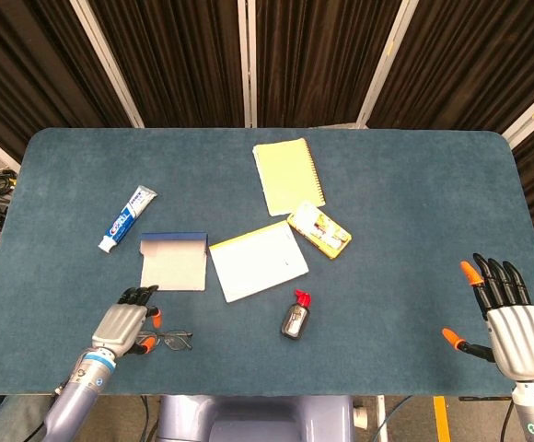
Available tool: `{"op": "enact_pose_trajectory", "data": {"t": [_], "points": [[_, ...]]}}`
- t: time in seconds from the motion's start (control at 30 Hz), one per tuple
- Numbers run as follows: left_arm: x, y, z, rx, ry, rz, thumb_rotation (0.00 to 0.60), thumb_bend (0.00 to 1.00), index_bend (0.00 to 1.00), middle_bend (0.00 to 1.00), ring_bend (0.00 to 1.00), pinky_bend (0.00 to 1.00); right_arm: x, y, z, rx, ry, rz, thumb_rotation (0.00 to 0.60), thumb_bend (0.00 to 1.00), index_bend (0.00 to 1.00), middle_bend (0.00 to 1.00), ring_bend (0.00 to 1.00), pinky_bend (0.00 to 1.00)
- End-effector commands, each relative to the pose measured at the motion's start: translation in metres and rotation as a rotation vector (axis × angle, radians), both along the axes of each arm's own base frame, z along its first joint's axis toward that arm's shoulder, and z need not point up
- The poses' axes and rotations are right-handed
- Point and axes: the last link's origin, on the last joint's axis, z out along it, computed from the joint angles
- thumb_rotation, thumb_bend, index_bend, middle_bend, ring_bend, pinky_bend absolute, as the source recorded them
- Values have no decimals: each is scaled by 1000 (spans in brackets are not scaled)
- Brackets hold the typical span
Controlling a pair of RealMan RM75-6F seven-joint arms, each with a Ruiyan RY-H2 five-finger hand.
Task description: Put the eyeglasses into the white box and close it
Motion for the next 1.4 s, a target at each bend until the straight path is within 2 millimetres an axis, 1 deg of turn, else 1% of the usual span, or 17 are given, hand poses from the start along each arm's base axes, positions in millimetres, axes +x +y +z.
{"op": "enact_pose_trajectory", "data": {"t": [0.03, 0.23, 0.53, 0.67, 1.13, 1.4], "points": [[1, 0, -3, -6, 9, 2, 600, 383, 478, 0, 0, 0, 0, 0, 1, -1, -3, -1, 600, 0, 0, 0, 0, 0], [2, 0, -10, -19, 14, 13, 600, 389, 475, 0, 0, 0, 0, 0, 1, 0, -4, -1, 600, 0, 0, 0, 0, 0], [3, 0, -15, -30, 11, 16, 600, 421, 483, 0, 0, 0, 0, 0, 1, 1, -1, -2, 600, 0, 0, 0, 0, 0], [3, 0, -16, -33, 12, 15, 600, 442, 498, 0, 0, 0, 0, 0, 1, 1, 0, -3, 600, 0, 0, 0, 0, 0], [4, -2, -22, -41, 25, 5, 600, 447, 529, 0, 0, 0, -1, 0, 0, 4, 1, -4, 600, 0, 0, 0, 0, 0], [5, -2, -25, -44, 30, 5, 600, 491, 573, 0, 0, 0, -1, 0, 1, 3, -2, -5, 600, 0, 0, 0, 0, 0]]}}
